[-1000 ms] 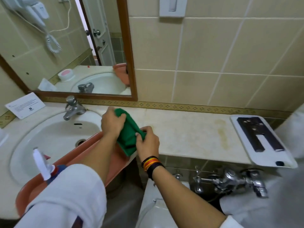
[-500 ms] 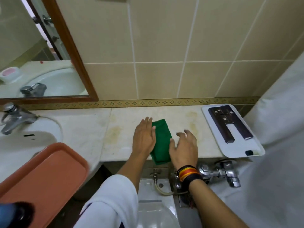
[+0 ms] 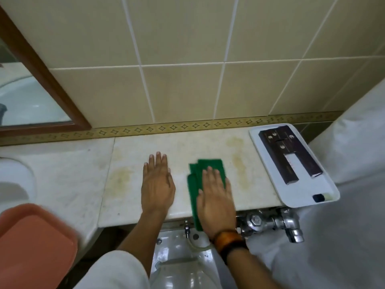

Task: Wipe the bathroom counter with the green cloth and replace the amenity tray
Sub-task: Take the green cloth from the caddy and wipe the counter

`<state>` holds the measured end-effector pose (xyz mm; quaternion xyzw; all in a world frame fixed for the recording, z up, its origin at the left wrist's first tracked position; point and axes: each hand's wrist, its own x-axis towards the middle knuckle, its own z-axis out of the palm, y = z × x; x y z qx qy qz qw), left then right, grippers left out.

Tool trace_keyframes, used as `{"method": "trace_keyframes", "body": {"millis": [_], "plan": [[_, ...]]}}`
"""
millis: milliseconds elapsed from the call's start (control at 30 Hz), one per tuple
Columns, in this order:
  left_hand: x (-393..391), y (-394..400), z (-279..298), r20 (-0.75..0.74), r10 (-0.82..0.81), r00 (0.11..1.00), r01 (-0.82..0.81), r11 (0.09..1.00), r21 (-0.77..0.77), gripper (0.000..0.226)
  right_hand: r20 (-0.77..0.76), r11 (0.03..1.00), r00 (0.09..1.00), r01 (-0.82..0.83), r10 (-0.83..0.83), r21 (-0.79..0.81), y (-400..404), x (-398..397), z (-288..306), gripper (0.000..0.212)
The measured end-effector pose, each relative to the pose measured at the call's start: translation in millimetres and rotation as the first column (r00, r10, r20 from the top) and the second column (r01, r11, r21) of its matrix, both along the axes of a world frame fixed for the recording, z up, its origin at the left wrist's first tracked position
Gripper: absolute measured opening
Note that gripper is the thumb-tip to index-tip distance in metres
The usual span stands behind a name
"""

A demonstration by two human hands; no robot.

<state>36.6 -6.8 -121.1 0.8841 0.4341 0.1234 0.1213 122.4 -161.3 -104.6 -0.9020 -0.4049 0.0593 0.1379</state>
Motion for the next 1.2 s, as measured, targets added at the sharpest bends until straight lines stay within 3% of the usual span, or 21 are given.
{"method": "trace_keyframes", "body": {"millis": [133, 367, 467, 533, 600, 700, 800, 867, 1000, 1100, 1133, 1200], "plan": [[6.4, 3.6, -0.4, -0.068, 0.0, 0.998, 0.001, 1.0, 0.022, 0.058, 0.018, 0.975, 0.977, 0.212, -0.211, -0.072, -53.1, 39.3, 1.4, 0.061], [7.8, 7.5, -7.5, -0.05, -0.009, 0.999, 0.011, 0.999, 0.04, 0.062, 0.04, 0.958, 0.963, 0.269, -0.266, -0.096, 74.0, 145.8, -1.5, 0.069], [6.5, 9.2, -7.0, -0.05, -0.017, 0.999, 0.018, 0.999, 0.035, 0.065, 0.06, 0.991, 0.993, 0.108, -0.104, -0.08, 94.5, 126.6, 3.2, 0.067], [4.5, 8.2, -5.3, -0.048, -0.018, 0.999, 0.019, 0.999, 0.03, 0.065, 0.019, 0.989, 0.992, -0.121, 0.123, -0.082, 56.6, 84.4, 6.8, 0.062], [5.6, 5.4, -3.4, -0.049, -0.015, 0.999, 0.016, 1.0, 0.019, 0.064, -0.01, 0.977, 0.98, -0.199, 0.199, -0.079, 1.6, 58.1, 6.5, 0.06], [8.7, 3.9, -1.2, -0.031, -0.011, 0.999, 0.012, 1.0, 0.022, 0.063, -0.004, 0.999, 1.0, -0.011, 0.011, -0.031, -30.2, 80.0, 2.6, 0.06], [9.5, 4.6, -2.5, -0.007, -0.017, 1.0, 0.017, 1.0, 0.007, 0.063, 0.026, 0.988, 0.989, 0.144, -0.143, -0.058, 21.4, 120.4, 2.1, 0.064], [7.5, 5.1, -7.3, 0.012, -0.001, 1.0, 0.001, 1.0, 0.004, 0.059, 0.02, 0.988, 0.988, 0.152, -0.152, -0.037, 70.4, 112.6, 1.4, 0.065], [7.5, 7.1, -8.2, 0.186, 0.044, 0.982, -0.019, 0.991, -0.131, 0.053, -0.153, 0.997, 0.987, -0.039, 0.048, 0.064, 121.0, 39.8, 0.2, 0.063], [-7.5, -0.8, 6.4, 0.35, 0.112, 0.93, -0.034, 0.975, -0.221, 0.054, -0.529, 0.96, 0.844, 0.065, 0.092, 0.272, 104.2, 34.0, 29.5, 0.054], [-8.5, -3.5, 15.6, 0.366, 0.097, 0.926, -0.03, 0.982, -0.186, 0.054, -0.561, 0.937, 0.823, 0.12, 0.09, 0.327, 90.1, 43.0, 34.7, 0.053], [9.0, -5.6, 33.4, 0.349, -0.007, 0.937, 0.038, 0.996, -0.083, 0.055, -0.464, 0.927, 0.886, 0.173, 0.001, 0.333, 61.0, 68.7, 31.4, 0.052]]}}
